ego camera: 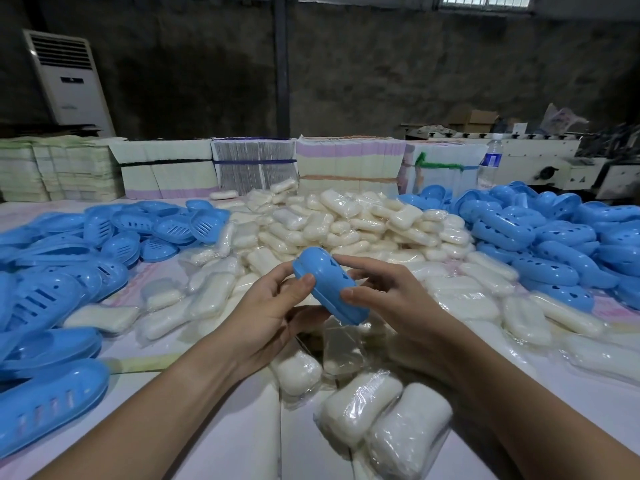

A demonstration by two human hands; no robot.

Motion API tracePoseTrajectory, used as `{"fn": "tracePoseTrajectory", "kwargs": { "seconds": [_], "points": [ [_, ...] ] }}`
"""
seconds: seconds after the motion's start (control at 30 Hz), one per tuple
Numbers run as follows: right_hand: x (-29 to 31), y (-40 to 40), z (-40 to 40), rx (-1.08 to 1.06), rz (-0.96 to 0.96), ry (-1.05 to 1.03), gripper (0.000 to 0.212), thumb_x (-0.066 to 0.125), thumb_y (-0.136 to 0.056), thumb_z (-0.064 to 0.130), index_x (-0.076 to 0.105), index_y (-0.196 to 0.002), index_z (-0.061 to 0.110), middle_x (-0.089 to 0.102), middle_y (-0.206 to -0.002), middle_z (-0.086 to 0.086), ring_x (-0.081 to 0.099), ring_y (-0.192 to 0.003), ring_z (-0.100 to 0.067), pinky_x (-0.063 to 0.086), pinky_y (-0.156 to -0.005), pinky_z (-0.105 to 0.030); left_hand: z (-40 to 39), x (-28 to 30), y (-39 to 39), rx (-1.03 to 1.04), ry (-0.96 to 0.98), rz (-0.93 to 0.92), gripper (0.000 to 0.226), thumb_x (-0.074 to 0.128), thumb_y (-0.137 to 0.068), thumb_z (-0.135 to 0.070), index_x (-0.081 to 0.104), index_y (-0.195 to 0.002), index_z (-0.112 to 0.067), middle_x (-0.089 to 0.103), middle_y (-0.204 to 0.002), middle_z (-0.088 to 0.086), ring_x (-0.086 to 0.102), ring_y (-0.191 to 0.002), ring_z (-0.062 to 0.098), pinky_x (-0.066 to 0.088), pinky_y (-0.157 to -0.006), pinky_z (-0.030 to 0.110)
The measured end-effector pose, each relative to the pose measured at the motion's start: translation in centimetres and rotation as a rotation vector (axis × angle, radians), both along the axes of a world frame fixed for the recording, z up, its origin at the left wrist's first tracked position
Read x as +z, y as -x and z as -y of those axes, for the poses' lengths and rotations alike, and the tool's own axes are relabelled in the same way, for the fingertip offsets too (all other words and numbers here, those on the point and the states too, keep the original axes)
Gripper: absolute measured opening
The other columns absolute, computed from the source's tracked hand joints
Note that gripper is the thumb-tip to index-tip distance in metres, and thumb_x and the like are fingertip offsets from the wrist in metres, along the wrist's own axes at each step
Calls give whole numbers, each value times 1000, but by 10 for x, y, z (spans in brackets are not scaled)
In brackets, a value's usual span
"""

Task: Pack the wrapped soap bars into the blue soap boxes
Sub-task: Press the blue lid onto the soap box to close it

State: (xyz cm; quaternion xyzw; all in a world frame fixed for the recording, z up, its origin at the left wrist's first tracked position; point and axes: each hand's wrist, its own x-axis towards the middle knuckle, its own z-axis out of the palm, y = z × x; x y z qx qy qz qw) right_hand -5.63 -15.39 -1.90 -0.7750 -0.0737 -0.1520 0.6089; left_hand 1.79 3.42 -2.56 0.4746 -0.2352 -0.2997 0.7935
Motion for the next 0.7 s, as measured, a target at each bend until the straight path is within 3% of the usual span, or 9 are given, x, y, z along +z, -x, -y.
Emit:
{"fn": "tracePoseTrajectory", "kwargs": {
  "seconds": [0.17, 0.4, 0.57, 0.7],
  "points": [
    [-2, -2, 1, 3, 4, 12, 47, 76, -66, 37, 71, -112, 45, 64, -85, 11, 57, -67, -4, 47, -65, -16, 1, -1, 1, 49, 15, 14, 44, 66, -82, -17, 62, -125, -7, 71, -114, 21, 74, -92, 30, 61, -69, 29],
    [0, 2, 0, 11, -14, 46, 46, 72, -71, 32, 70, -115, 45, 62, -91, -1, 58, -71, -6, 48, -66, -17, -1, -1, 2, -29, 3, 116, 47, 62, -88, -17, 57, -133, -8, 69, -123, 17, 69, -112, 30, 60, -79, 31],
    [-3, 6, -9, -30, -16, 163, 55, 70, -80, 40, 54, -131, 52, 60, -122, 8, 63, -106, -9, 56, -88, -28, 1, 2, 4, -23, -10, 69, 49, 62, -91, -18, 53, -138, -12, 65, -122, 28, 71, -104, 37, 60, -78, 32],
    [-2, 5, -16, -34, 50, 187, 53, 66, -86, 34, 54, -137, 40, 62, -123, 11, 61, -111, -10, 53, -95, -32, -1, 2, 4, 32, -65, 92, 62, 75, -77, -28, 55, -136, -33, 48, -127, 39, 69, -102, 42, 61, -83, 37]
  ]
}}
